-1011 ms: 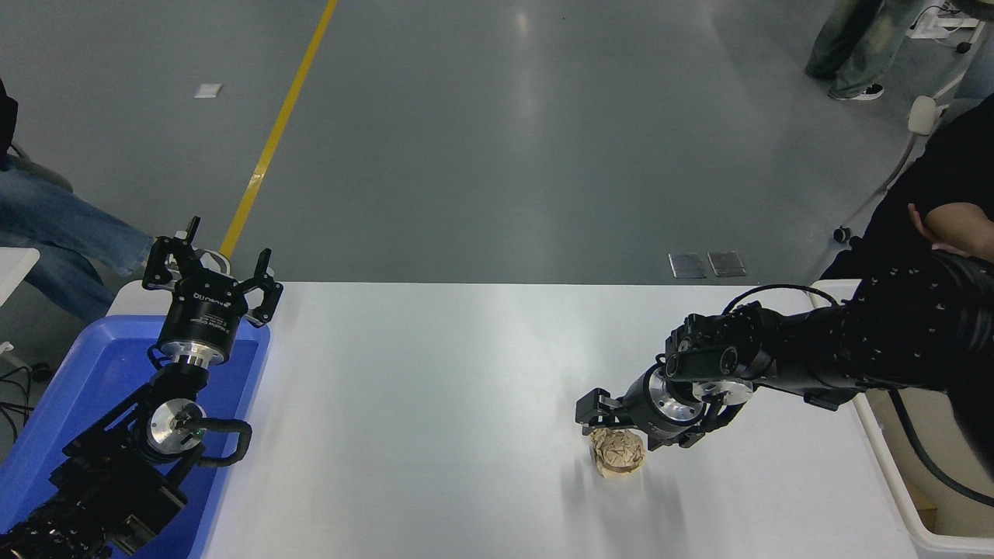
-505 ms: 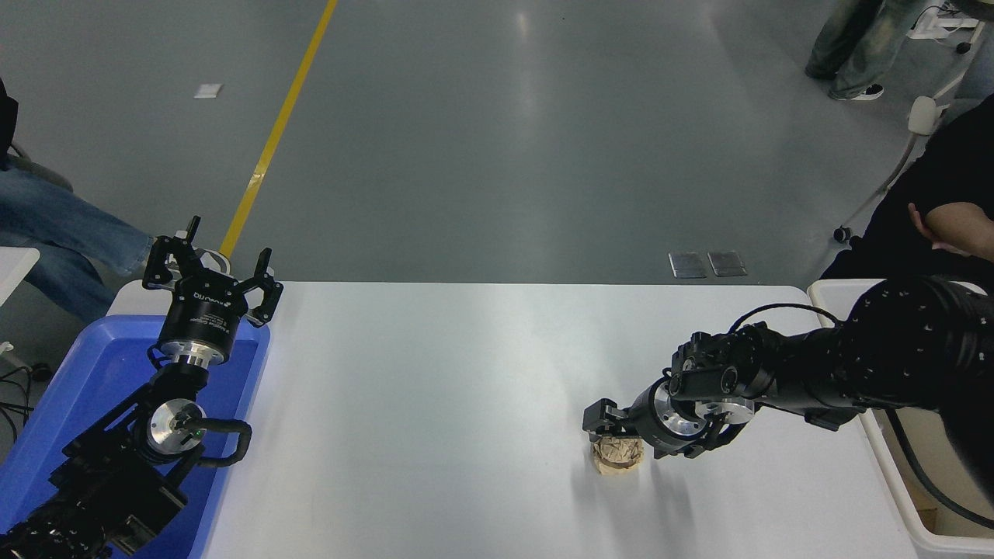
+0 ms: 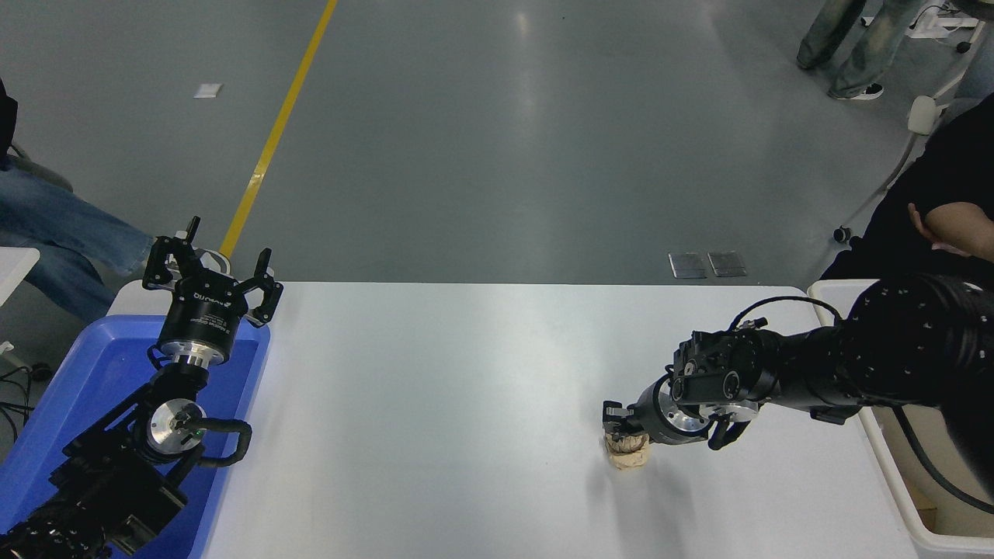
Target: Pick up paper ball place in dustbin
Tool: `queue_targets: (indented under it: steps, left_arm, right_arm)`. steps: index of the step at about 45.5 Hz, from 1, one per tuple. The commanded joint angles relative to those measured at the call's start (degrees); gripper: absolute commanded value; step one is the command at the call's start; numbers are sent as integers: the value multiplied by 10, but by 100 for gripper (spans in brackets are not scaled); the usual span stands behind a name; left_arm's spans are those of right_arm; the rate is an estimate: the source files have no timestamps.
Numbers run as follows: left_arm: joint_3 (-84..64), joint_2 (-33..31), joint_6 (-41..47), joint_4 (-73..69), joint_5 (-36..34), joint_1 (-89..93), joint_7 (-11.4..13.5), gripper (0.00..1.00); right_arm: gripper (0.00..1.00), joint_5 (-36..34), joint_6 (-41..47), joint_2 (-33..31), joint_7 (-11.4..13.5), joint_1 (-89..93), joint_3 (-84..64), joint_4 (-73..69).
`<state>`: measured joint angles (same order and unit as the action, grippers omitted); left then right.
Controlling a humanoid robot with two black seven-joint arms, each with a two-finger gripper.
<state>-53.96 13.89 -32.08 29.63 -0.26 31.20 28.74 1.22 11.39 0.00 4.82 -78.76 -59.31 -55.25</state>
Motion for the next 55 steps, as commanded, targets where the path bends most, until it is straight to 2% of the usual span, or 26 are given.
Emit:
queue_targets:
  steps: [1,13,31,39,55]
  left_arm:
    - [0,0,0,0,0,0,0,98]
    - [0,0,0,1,0,-1,0,98]
    - [0,0,1,1,0,-1,0,98]
    - [0,0,0,0,0,-1,0,98]
    - [0,0,1,0,0,-1,0,98]
  right_arm:
    - [0,4,4,-10,0,-71,-16,-41]
    - [0,13,25,-83,0,-241,-24,-163]
    - [0,27,144,-166,0,-444,-28,-242]
    - [0,36,189,-185,0,-509,-27,-252]
    - [0,50,202,-197,0,-579,-28,-286]
